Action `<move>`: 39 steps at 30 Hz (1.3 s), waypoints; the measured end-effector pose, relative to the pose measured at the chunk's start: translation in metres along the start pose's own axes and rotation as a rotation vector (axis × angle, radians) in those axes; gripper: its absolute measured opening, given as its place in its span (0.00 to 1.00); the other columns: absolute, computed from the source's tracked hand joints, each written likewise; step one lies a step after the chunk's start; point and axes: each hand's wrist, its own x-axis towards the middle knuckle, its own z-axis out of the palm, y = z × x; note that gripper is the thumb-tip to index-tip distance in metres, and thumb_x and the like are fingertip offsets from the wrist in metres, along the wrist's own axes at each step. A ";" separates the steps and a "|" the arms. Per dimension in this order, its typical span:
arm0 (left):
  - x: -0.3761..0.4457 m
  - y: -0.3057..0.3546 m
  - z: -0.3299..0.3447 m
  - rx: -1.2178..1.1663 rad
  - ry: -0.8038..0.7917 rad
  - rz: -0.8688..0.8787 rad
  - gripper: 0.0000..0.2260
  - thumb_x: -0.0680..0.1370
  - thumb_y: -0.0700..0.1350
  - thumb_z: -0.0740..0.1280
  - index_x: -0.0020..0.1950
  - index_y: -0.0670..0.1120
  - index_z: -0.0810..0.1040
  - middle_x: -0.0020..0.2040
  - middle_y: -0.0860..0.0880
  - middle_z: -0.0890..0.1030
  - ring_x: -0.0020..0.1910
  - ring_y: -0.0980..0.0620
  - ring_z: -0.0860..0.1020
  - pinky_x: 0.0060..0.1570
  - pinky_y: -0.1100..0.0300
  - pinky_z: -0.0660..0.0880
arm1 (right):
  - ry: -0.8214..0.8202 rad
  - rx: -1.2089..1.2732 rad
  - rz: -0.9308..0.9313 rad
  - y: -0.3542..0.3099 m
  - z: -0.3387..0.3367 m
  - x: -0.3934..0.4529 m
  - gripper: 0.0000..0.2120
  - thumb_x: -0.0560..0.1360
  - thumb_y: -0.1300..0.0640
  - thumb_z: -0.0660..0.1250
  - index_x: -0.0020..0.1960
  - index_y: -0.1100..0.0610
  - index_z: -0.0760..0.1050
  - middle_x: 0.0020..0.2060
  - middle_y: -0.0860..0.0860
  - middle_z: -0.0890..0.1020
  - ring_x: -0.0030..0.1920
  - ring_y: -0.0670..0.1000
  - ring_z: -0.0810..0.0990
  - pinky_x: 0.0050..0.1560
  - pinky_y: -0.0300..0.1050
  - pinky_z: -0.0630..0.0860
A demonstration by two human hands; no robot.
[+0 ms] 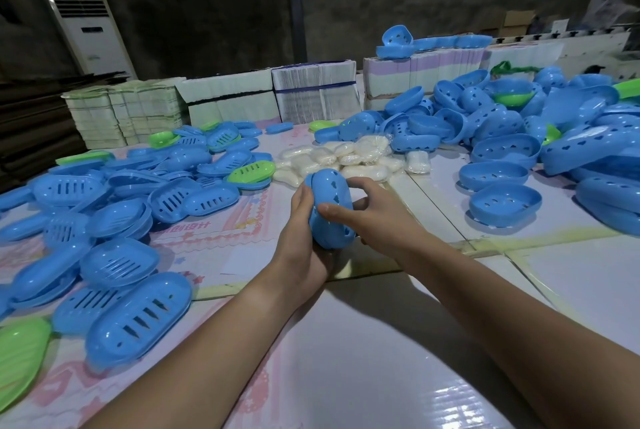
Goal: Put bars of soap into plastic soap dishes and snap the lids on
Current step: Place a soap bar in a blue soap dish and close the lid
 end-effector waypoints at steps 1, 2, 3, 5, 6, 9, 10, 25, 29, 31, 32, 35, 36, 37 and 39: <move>0.000 -0.001 0.000 0.000 -0.009 0.007 0.23 0.81 0.61 0.63 0.73 0.52 0.74 0.66 0.39 0.80 0.59 0.41 0.82 0.66 0.44 0.73 | 0.004 0.002 0.001 0.000 0.000 0.000 0.30 0.66 0.39 0.75 0.64 0.43 0.71 0.45 0.48 0.84 0.41 0.44 0.83 0.32 0.35 0.71; 0.000 -0.002 0.000 0.000 -0.016 0.014 0.23 0.81 0.61 0.63 0.73 0.53 0.73 0.67 0.39 0.79 0.59 0.41 0.82 0.65 0.45 0.74 | 0.008 0.011 0.001 0.000 0.000 0.001 0.30 0.67 0.39 0.75 0.65 0.44 0.71 0.45 0.49 0.84 0.41 0.44 0.82 0.32 0.36 0.70; -0.001 -0.002 0.001 0.001 -0.022 0.018 0.23 0.81 0.60 0.62 0.74 0.53 0.73 0.67 0.39 0.79 0.58 0.42 0.82 0.64 0.46 0.75 | 0.012 0.022 0.002 0.001 0.001 0.001 0.30 0.67 0.39 0.75 0.65 0.45 0.71 0.45 0.50 0.84 0.41 0.45 0.82 0.33 0.36 0.70; -0.001 -0.002 0.001 0.012 -0.033 0.024 0.23 0.82 0.60 0.62 0.74 0.52 0.73 0.67 0.39 0.80 0.57 0.42 0.82 0.63 0.47 0.75 | 0.018 0.039 0.000 0.001 0.001 0.001 0.30 0.67 0.40 0.75 0.65 0.45 0.72 0.45 0.50 0.84 0.41 0.45 0.82 0.34 0.37 0.71; -0.001 -0.002 0.000 0.020 -0.034 0.031 0.23 0.82 0.60 0.61 0.73 0.51 0.73 0.66 0.40 0.80 0.56 0.43 0.82 0.62 0.48 0.76 | 0.020 0.044 -0.004 0.001 0.001 0.001 0.30 0.67 0.40 0.76 0.65 0.45 0.72 0.45 0.50 0.84 0.41 0.45 0.82 0.34 0.37 0.71; 0.000 -0.001 -0.001 0.068 -0.036 0.051 0.23 0.82 0.61 0.61 0.72 0.51 0.74 0.63 0.40 0.82 0.54 0.44 0.84 0.57 0.50 0.78 | 0.029 0.058 -0.028 0.002 0.001 0.001 0.30 0.66 0.41 0.77 0.65 0.44 0.72 0.44 0.49 0.84 0.43 0.45 0.84 0.38 0.41 0.77; 0.000 -0.002 -0.001 0.086 -0.042 0.057 0.23 0.82 0.61 0.61 0.72 0.51 0.75 0.63 0.40 0.82 0.55 0.44 0.83 0.57 0.50 0.78 | 0.032 0.064 -0.034 0.002 0.001 0.001 0.30 0.66 0.41 0.77 0.65 0.44 0.72 0.45 0.50 0.84 0.44 0.46 0.84 0.40 0.44 0.79; -0.005 -0.002 0.004 0.092 -0.116 0.130 0.22 0.84 0.60 0.56 0.76 0.57 0.69 0.68 0.43 0.79 0.63 0.45 0.81 0.62 0.47 0.78 | -0.025 0.032 -0.061 0.002 -0.004 0.001 0.25 0.68 0.43 0.75 0.62 0.45 0.73 0.40 0.47 0.83 0.36 0.39 0.82 0.31 0.33 0.73; -0.005 -0.001 0.004 0.058 -0.156 0.088 0.22 0.84 0.59 0.56 0.78 0.57 0.67 0.71 0.43 0.77 0.67 0.43 0.78 0.70 0.45 0.71 | -0.068 0.107 -0.061 0.001 -0.004 0.000 0.25 0.71 0.46 0.75 0.65 0.49 0.74 0.42 0.51 0.84 0.32 0.38 0.80 0.27 0.30 0.70; -0.005 0.000 0.003 0.054 -0.177 0.086 0.22 0.84 0.58 0.56 0.78 0.57 0.66 0.71 0.42 0.77 0.67 0.43 0.78 0.72 0.44 0.68 | -0.089 0.110 -0.061 0.001 -0.006 0.000 0.25 0.71 0.46 0.75 0.65 0.49 0.73 0.42 0.52 0.85 0.31 0.38 0.80 0.27 0.30 0.70; -0.005 0.001 0.003 0.056 -0.183 0.084 0.22 0.84 0.58 0.56 0.78 0.57 0.67 0.71 0.42 0.77 0.67 0.43 0.78 0.73 0.43 0.67 | -0.094 0.105 -0.062 0.001 -0.007 0.000 0.25 0.71 0.46 0.75 0.66 0.49 0.73 0.42 0.52 0.85 0.31 0.38 0.80 0.28 0.30 0.70; -0.004 0.003 0.002 0.074 -0.187 0.079 0.22 0.84 0.58 0.57 0.78 0.57 0.66 0.71 0.42 0.76 0.68 0.42 0.77 0.75 0.42 0.64 | -0.090 0.087 -0.074 0.002 -0.007 0.001 0.26 0.70 0.45 0.75 0.65 0.47 0.73 0.37 0.46 0.84 0.34 0.38 0.81 0.28 0.30 0.71; -0.004 0.004 0.003 0.079 -0.184 0.078 0.23 0.84 0.58 0.57 0.78 0.57 0.66 0.72 0.42 0.76 0.69 0.41 0.77 0.75 0.42 0.64 | -0.084 0.073 -0.079 0.002 -0.007 0.001 0.26 0.70 0.44 0.75 0.65 0.46 0.72 0.36 0.44 0.84 0.35 0.38 0.82 0.28 0.30 0.71; -0.004 0.004 0.003 0.084 -0.185 0.083 0.23 0.83 0.59 0.57 0.79 0.57 0.66 0.72 0.42 0.75 0.69 0.41 0.77 0.75 0.42 0.64 | -0.075 0.046 -0.084 0.002 -0.006 0.001 0.27 0.69 0.42 0.75 0.65 0.44 0.72 0.36 0.44 0.83 0.36 0.38 0.82 0.29 0.30 0.72; -0.004 0.005 0.004 0.096 -0.197 0.102 0.23 0.83 0.60 0.56 0.79 0.58 0.65 0.73 0.42 0.74 0.68 0.41 0.77 0.73 0.41 0.66 | -0.053 -0.043 -0.094 0.003 -0.006 0.001 0.28 0.68 0.37 0.73 0.64 0.40 0.70 0.37 0.45 0.83 0.37 0.37 0.81 0.31 0.32 0.71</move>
